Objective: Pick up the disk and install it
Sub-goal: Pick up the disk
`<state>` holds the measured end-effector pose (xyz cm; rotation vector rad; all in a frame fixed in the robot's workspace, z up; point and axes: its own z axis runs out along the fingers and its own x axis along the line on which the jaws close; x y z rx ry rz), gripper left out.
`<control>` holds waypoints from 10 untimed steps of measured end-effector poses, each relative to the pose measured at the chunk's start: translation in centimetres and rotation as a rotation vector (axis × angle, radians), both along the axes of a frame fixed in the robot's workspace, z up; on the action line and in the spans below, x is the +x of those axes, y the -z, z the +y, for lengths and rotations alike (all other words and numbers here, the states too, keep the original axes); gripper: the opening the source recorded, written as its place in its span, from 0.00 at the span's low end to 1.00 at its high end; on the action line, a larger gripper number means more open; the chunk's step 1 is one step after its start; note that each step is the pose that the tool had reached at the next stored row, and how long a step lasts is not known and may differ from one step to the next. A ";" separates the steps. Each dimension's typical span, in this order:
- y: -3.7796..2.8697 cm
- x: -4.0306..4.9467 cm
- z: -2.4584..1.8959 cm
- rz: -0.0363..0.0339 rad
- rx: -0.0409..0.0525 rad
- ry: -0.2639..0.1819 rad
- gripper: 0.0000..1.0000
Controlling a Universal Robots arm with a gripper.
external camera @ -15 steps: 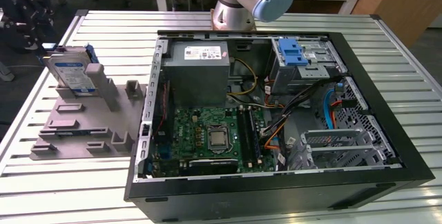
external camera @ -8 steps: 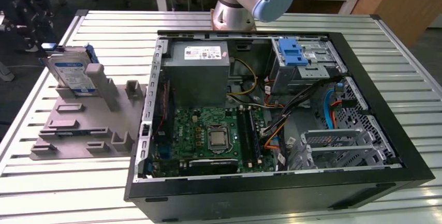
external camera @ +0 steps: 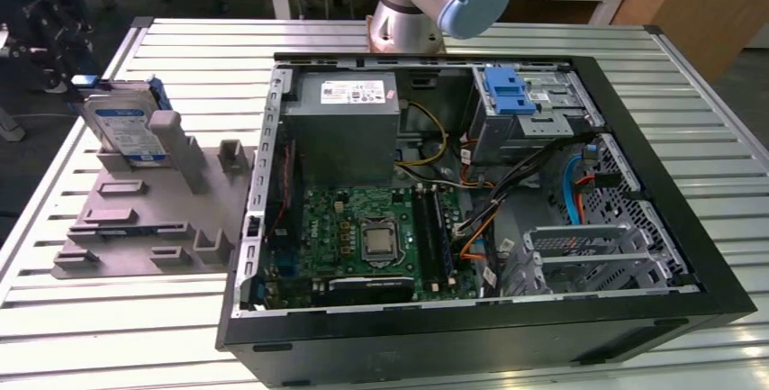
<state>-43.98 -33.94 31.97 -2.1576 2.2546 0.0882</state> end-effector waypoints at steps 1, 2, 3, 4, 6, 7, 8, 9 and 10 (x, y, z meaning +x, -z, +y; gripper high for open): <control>0.12 -0.04 0.05 0.0001 -0.0001 0.000 0.59; 0.24 -0.08 0.11 0.0001 0.0000 0.000 0.59; 0.37 -0.13 0.16 0.0000 0.0000 0.000 0.59; 0.51 -0.17 0.23 0.0000 0.0000 0.000 0.59; 0.78 -0.26 0.32 -0.0001 0.0000 0.000 0.57; 0.91 -0.30 0.36 -0.0002 0.0001 0.000 0.57; 1.03 -0.34 0.40 -0.0001 0.0000 0.000 0.51; 1.15 -0.38 0.42 0.0000 0.0000 0.000 0.51; 1.26 -0.38 0.44 -0.0001 0.0000 0.000 0.51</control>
